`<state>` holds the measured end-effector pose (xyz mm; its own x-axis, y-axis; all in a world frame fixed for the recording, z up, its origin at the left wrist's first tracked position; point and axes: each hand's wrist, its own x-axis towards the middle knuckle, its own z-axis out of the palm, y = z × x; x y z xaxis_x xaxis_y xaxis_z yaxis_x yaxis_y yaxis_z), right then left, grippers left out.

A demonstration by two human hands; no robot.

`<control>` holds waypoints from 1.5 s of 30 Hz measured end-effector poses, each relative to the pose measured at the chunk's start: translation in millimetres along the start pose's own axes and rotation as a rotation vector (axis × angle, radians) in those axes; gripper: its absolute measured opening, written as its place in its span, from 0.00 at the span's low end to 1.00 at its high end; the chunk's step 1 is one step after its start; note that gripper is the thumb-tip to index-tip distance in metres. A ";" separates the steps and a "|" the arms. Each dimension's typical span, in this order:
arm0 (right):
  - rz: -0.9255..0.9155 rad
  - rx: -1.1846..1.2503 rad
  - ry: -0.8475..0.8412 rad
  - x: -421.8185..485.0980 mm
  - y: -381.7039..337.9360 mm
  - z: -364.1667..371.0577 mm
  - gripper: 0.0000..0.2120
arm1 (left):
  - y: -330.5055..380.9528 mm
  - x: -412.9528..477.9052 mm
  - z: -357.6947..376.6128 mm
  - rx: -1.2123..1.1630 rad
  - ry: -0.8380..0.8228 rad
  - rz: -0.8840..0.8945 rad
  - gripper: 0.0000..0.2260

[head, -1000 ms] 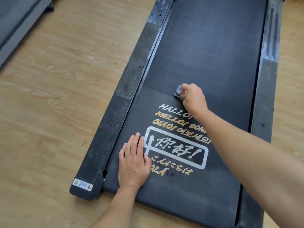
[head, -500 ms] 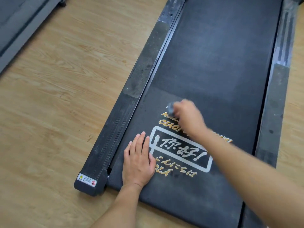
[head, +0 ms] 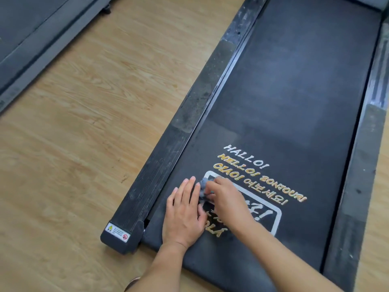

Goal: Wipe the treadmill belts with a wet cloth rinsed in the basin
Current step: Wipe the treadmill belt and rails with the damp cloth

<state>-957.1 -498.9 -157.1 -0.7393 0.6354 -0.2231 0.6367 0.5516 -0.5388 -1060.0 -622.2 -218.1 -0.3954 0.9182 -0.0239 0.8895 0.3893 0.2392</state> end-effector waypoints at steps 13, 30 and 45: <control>0.217 -0.006 0.268 88.4 14.0 -21.4 0.08 | -1.1 0.3 -5.5 -0.027 -0.026 -0.002 0.28; 0.182 -0.135 0.184 177.7 15.8 -56.7 0.07 | -1.4 -0.3 -4.3 -0.032 -0.015 -0.007 0.27; 0.163 -0.134 0.230 189.6 35.5 -61.5 0.07 | 1.5 1.3 -3.6 -0.044 0.055 -0.011 0.24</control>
<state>-1061.2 -325.6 -168.5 -0.5659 0.8184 -0.0999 0.7772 0.4892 -0.3957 -1060.0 -620.6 -214.3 -0.4180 0.9081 0.0261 0.8746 0.3945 0.2818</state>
